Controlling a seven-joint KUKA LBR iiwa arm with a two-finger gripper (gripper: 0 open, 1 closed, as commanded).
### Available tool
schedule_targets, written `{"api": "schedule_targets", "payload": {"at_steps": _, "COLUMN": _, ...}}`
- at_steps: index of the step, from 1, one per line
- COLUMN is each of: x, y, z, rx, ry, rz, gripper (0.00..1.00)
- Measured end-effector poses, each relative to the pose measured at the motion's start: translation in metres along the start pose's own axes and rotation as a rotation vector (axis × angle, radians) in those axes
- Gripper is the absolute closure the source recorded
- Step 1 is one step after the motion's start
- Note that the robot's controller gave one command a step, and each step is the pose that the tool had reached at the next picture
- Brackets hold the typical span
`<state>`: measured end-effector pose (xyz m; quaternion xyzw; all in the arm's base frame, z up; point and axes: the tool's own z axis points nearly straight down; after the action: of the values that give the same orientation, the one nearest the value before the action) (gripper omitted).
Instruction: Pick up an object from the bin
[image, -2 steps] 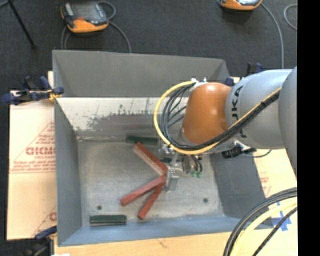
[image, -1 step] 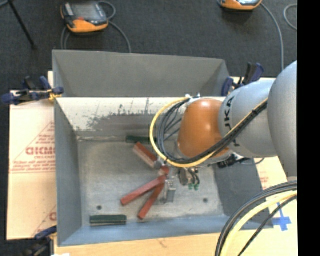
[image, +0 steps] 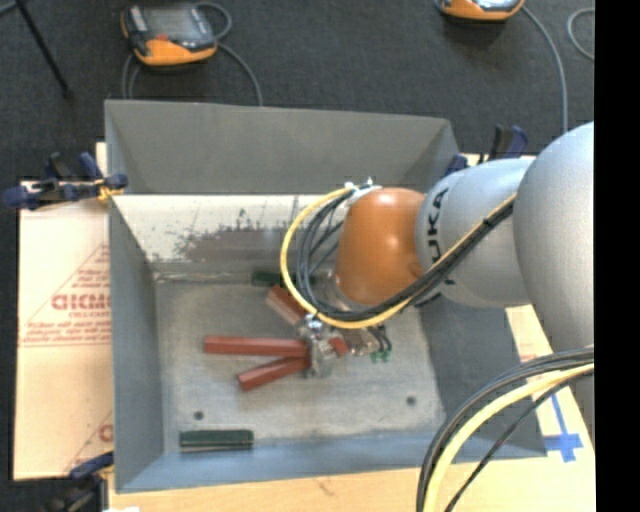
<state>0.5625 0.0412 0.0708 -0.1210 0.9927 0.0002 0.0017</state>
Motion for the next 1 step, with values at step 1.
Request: {"api": "schedule_targets", "payload": {"at_steps": 1, "x": 0.0000, "y": 0.0000, "z": 0.0000, "rx": 0.000, "ry": 0.000, "rz": 0.001, "gripper": 1.00}}
